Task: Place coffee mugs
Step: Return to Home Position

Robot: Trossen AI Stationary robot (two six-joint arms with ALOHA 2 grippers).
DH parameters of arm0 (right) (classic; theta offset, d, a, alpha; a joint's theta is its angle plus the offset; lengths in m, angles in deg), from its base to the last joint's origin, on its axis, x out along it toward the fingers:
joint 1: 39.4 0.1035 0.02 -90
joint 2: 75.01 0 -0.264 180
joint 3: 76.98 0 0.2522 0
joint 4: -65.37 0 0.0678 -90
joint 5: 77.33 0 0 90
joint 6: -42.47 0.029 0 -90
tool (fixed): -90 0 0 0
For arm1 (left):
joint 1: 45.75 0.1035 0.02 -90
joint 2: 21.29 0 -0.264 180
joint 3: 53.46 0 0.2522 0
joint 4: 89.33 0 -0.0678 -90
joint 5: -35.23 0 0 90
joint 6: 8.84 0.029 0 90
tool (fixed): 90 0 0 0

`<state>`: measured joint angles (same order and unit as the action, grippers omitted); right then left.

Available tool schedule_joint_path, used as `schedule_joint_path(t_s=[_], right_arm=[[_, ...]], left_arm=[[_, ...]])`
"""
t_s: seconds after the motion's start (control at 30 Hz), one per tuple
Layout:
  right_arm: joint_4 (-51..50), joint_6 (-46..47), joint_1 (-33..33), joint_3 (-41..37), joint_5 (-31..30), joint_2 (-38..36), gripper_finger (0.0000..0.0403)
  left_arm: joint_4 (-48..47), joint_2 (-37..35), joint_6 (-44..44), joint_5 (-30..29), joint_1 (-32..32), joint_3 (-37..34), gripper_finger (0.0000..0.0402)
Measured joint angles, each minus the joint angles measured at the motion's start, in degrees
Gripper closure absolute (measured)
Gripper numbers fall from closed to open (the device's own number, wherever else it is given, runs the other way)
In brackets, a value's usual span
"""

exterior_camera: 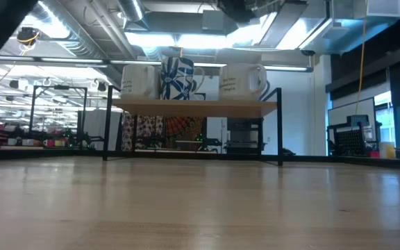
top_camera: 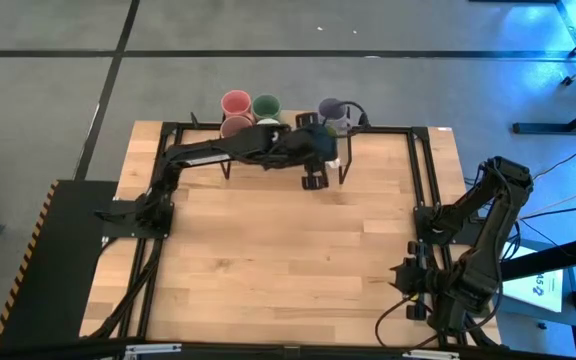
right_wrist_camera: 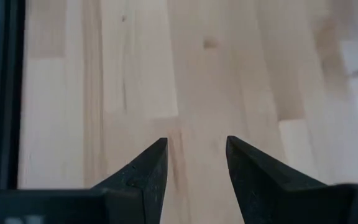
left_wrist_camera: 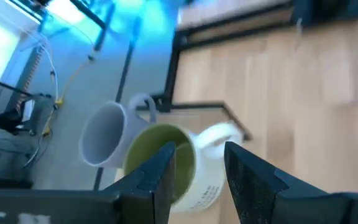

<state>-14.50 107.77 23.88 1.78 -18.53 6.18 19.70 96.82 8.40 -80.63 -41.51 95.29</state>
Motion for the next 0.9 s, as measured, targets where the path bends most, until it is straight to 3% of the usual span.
schedule_joint_path(t_s=[0.1,0.2,0.4,0.53,0.67,0.8,0.9], right_arm=[[-2.29,-0.97,-1.74,1.55,-4.56,-1.93,0.0251],[-7.1,-9.59,-4.0,7.12,-10.57,-4.19,0.0251],[-23.63,-47.34,-9.52,27.82,-19.86,-6.36,0.0251],[-21.93,-65.35,-11.6,36.67,-26.28,-9.73,0.0251],[-21.53,-66.45,-11.42,36.51,-32.08,-19.91,0.0251],[-15.71,-66.83,-8.86,28.99,-31.02,-32.94,0.0251],[-7.35,-68.08,-6.63,19.72,-27.93,-42.87,0.0251]], left_arm=[[1.96,-3.85,-5.85,-0.42,-3.46,-0.03,0.027],[0.12,-9.39,-9.74,1.2,-7.9,0.03,0.0272],[-7.58,-19.64,-13.61,1.19,-17.76,0.03,0.0272],[-13.62,-26.31,-18.86,1.15,-23.23,-0.61,0.0272],[-13.68,-33.16,-23.97,-0.44,-24.6,-3.91,0.0272],[-11.5,-41.37,-24.69,0.8,-26.57,-11.14,0.0272],[-5.95,-48.09,-24.52,0.85,-27.91,-21.71,0.0272]])
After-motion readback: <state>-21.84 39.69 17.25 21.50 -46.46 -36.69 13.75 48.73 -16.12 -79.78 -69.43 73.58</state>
